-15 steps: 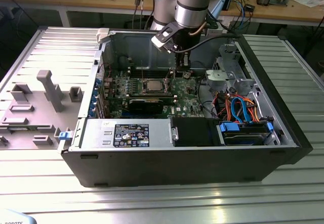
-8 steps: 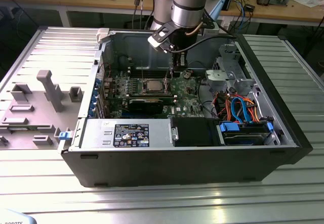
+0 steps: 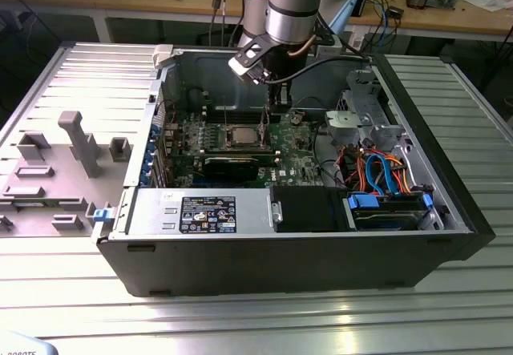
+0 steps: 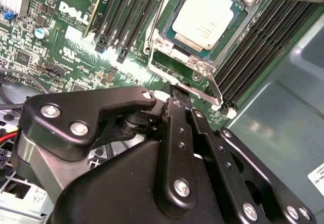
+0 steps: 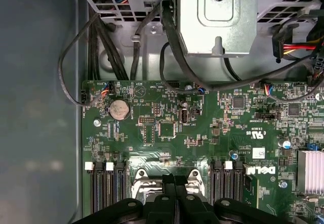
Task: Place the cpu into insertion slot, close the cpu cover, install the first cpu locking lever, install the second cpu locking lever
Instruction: 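Close the cpu cover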
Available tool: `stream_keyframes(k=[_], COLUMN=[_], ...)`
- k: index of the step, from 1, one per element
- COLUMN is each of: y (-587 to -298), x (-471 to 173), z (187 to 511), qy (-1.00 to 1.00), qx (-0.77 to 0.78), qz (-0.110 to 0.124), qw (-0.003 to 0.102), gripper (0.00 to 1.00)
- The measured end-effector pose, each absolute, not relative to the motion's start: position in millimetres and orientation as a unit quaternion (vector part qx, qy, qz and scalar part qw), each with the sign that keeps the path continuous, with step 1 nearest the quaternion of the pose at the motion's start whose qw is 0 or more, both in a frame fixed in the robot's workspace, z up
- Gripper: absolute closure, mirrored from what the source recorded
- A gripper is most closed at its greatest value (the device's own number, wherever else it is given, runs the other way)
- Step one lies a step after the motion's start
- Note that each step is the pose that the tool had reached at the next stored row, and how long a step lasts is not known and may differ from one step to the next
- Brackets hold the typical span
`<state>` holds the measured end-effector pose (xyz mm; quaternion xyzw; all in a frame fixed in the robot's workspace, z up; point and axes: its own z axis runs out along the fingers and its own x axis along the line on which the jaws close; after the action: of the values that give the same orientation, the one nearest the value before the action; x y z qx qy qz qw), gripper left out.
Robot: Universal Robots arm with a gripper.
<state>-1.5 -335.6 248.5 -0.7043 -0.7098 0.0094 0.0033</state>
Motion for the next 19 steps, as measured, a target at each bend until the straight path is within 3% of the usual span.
stream_keyframes(k=[19], y=[-335.5], x=[-5.8], z=[248.2], qy=[-0.71], qx=[-0.704], qz=[0.009], qw=[0.004], gripper=[0.89])
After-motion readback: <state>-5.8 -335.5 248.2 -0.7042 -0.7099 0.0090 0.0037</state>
